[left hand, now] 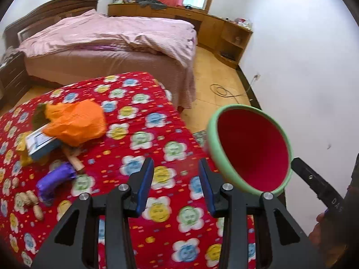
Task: Collect trash
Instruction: 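Grasp the purple wrapper with the left tool while the right tool returns over the quilt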
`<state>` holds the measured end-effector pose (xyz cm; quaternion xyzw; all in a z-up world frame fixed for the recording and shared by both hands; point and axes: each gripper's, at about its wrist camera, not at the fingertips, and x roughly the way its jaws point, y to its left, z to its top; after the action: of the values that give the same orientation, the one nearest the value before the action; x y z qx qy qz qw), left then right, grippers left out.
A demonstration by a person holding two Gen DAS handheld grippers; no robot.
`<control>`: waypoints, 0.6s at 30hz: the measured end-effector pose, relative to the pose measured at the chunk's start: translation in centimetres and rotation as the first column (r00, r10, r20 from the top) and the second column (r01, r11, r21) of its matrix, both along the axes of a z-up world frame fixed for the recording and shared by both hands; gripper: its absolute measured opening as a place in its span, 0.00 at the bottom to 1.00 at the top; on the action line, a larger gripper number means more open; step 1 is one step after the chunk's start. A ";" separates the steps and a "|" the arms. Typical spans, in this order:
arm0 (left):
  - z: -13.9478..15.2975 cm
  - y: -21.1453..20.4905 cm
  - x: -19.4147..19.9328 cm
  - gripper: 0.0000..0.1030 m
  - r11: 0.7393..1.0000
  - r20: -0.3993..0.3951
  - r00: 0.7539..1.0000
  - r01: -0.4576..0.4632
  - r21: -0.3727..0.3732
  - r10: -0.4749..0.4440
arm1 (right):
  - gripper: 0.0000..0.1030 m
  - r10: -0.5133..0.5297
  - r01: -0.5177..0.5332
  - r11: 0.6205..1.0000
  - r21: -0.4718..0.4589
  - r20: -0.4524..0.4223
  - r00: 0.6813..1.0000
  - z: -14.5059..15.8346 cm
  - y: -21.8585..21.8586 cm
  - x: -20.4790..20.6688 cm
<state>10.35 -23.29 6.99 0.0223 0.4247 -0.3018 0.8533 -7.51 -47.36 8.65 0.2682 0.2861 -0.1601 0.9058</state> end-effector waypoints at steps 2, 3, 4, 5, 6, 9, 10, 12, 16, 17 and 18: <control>-0.2 1.2 0.4 0.40 1.000 -0.002 1.000 -0.018 0.010 0.018 | 0.54 0.012 -0.012 1.000 0.003 -0.001 1.000 0.2 0.8 0.4; -0.2 1.6 0.5 0.40 1.000 -0.001 1.000 -0.024 0.015 0.024 | 0.54 0.016 -0.016 1.000 0.004 -0.003 1.000 0.2 1.1 0.6; -0.3 2.1 0.8 0.40 0.999 0.001 0.999 -0.033 0.022 0.033 | 0.54 0.021 -0.021 1.000 0.003 -0.006 1.000 0.3 1.4 0.8; -0.5 2.6 1.1 0.40 0.999 0.002 0.999 -0.041 0.030 0.041 | 0.55 0.030 -0.030 1.000 0.001 -0.010 1.000 0.3 1.8 1.1; -0.6 3.3 1.4 0.40 0.998 0.001 0.999 -0.051 0.040 0.051 | 0.55 0.034 -0.034 0.999 -0.002 -0.013 0.999 0.3 2.1 1.3; -1.0 4.7 2.3 0.40 0.995 0.002 0.997 -0.079 0.059 0.079 | 0.55 0.051 -0.051 0.999 -0.006 -0.022 0.998 0.4 2.9 2.0; -1.0 5.4 2.7 0.40 0.993 0.005 0.996 -0.093 0.067 0.092 | 0.55 0.057 -0.057 0.998 -0.007 -0.024 0.998 0.5 3.2 2.3; -1.2 6.2 3.2 0.40 0.991 0.009 0.994 -0.106 0.079 0.106 | 0.55 0.064 -0.065 0.998 -0.008 -0.026 0.998 0.4 3.6 2.7; -1.9 8.0 4.3 0.40 0.984 0.013 0.990 -0.139 0.109 0.139 | 0.57 0.077 -0.077 0.997 0.001 -0.032 0.997 0.2 4.6 3.5; -2.2 8.5 4.7 0.41 0.982 0.009 0.989 -0.147 0.117 0.147 | 0.58 0.080 -0.080 0.997 0.002 -0.033 0.996 0.2 4.7 3.6; -2.4 8.8 4.8 0.42 0.981 0.006 0.988 -0.151 0.123 0.151 | 0.58 0.083 -0.083 0.997 0.002 -0.035 0.996 0.1 4.9 3.7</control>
<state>15.18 -14.48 4.60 0.0421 0.4442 -0.2095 0.8701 -3.80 -42.43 8.79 0.2535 0.3131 -0.1271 0.9064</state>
